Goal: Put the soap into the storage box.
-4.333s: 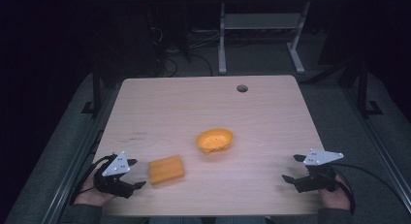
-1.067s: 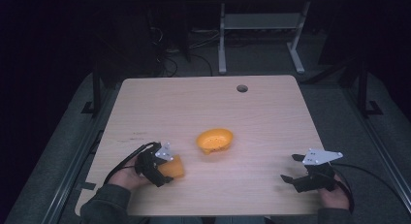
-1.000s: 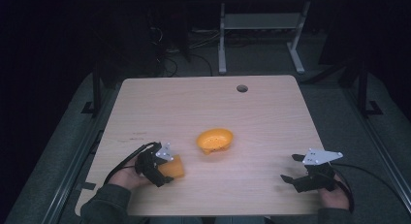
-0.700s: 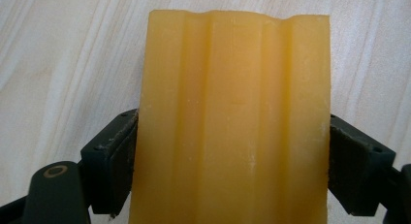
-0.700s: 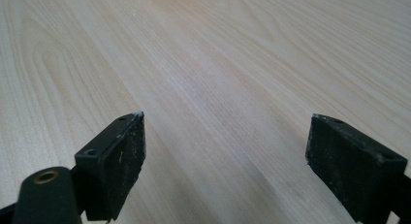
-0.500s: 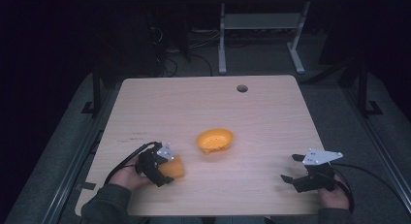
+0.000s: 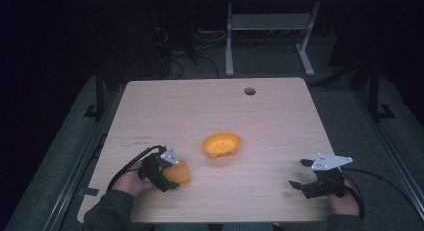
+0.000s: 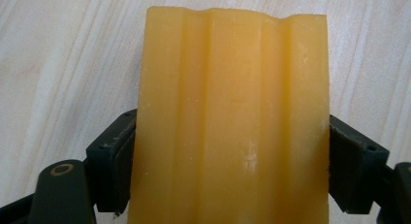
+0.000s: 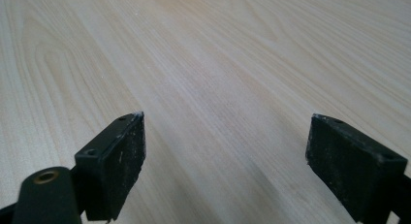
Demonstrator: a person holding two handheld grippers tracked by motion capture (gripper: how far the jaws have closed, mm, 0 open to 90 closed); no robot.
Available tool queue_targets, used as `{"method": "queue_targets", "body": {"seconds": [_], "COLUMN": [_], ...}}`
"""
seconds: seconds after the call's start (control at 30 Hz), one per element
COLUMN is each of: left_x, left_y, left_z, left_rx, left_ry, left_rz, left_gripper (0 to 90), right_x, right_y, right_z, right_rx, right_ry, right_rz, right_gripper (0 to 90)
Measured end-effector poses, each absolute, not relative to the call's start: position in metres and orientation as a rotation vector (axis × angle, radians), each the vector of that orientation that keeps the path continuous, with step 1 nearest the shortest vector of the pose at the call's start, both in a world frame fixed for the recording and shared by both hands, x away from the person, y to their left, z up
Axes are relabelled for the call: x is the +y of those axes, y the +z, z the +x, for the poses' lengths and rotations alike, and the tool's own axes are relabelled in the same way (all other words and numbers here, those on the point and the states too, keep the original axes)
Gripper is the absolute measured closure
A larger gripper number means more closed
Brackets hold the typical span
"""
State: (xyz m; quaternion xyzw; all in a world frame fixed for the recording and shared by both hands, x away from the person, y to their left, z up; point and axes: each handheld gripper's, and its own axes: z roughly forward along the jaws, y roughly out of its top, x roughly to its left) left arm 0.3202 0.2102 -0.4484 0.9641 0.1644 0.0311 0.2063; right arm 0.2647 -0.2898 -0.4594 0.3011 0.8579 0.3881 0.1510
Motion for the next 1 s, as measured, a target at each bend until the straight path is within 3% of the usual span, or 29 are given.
{"method": "queue_targets", "body": {"seconds": [1.0], "left_x": [0.199], "left_y": [-0.417], "left_z": [0.316], "left_rx": [0.358], "left_ry": [0.163], "left_rz": [2.650], "left_gripper": [20.5], "right_x": [-0.293], "right_y": [-0.458], "right_z": [0.261], "right_rx": [2.433], "right_ry": [1.131], "right_rz": [0.888], "right_gripper": [13.7]}}
